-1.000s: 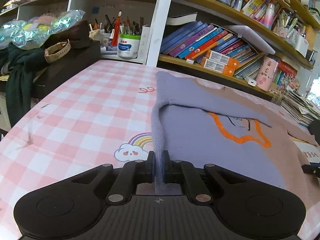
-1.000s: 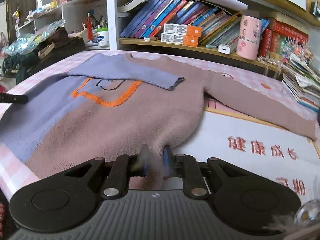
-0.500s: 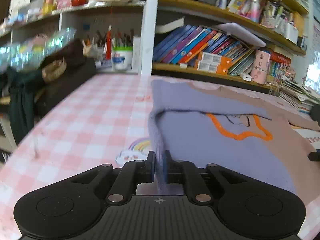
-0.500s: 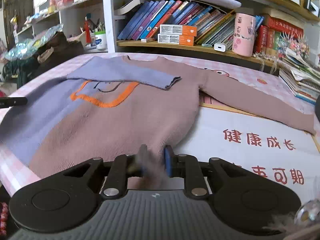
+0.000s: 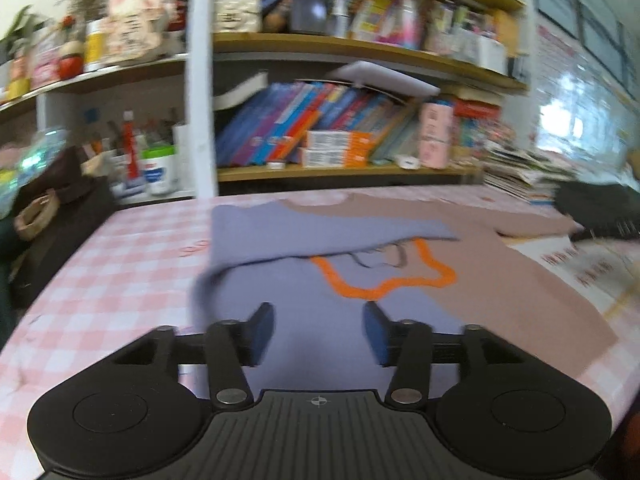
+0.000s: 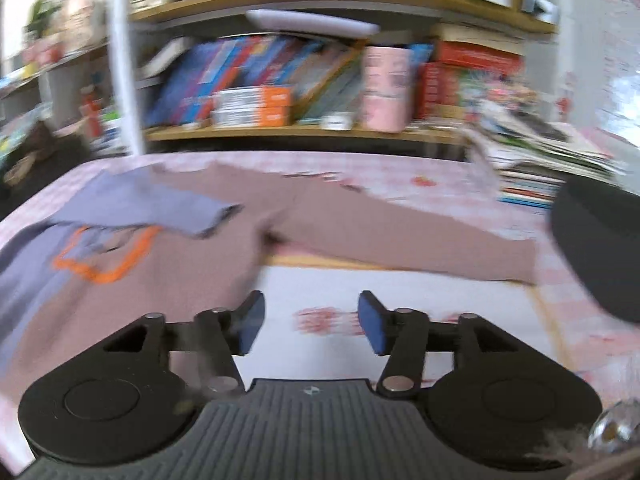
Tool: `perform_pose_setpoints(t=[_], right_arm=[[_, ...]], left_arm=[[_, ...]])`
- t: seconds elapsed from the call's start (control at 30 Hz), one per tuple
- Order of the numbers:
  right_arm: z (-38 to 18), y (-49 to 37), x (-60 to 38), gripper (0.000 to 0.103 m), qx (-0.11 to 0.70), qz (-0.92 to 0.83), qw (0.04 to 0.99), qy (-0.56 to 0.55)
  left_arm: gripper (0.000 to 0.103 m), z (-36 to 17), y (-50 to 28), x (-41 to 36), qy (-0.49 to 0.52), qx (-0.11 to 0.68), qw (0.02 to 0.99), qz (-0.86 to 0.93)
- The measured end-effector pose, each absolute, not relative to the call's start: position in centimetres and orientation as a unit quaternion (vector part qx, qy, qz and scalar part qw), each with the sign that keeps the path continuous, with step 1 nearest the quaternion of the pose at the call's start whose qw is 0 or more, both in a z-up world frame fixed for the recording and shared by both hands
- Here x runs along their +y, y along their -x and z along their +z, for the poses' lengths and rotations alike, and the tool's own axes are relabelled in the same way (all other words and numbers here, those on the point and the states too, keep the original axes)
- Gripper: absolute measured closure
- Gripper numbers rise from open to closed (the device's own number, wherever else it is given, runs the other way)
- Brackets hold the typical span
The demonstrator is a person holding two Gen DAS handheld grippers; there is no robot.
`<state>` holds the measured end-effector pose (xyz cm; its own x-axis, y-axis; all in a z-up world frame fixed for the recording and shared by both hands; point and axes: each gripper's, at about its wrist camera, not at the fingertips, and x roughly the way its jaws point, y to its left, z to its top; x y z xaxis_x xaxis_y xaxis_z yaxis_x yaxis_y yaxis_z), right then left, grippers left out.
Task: Fold clothes
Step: 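Open both grippers and move the right gripper to the pink sleeve cuff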
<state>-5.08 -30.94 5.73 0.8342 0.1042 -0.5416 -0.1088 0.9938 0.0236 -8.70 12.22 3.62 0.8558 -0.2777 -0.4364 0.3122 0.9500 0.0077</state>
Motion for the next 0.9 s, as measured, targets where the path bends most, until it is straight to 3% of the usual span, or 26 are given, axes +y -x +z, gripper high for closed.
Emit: perform_pose_setpoints(t=[0.07,0.17,0.57,0.83,0.9], right_arm=[[6.0,4.2,-33.5,0.046,0.286,0.020,0.958,-0.002],[6.5,2.5,-37.8,0.046,0.301,-0.036,0.953,-0.023],[4.9,-6.1,-47.3,0.048,0.369,-0.141,0.904,-0.161],[2.9,-7.8,-46.8,0.048,0.393,-0.163,0.894,-0.145],[2.8,-8.1,-45.9,0.059,0.395,-0.153,0.898,-0.116]], left_arm=[[0.023,3.4,8.9,11.6,-0.051,0.210,0.962,-0.166],[0.014,3.1,8.9,11.2,-0.062,0.204,0.961,-0.176],[0.008,2.1,8.6,11.3,-0.057,0.214,0.958,-0.181],[0.007,2.1,8.6,11.8,-0.044,0.214,0.957,-0.189],[0.007,2.1,8.7,11.9,-0.043,0.211,0.958,-0.190]])
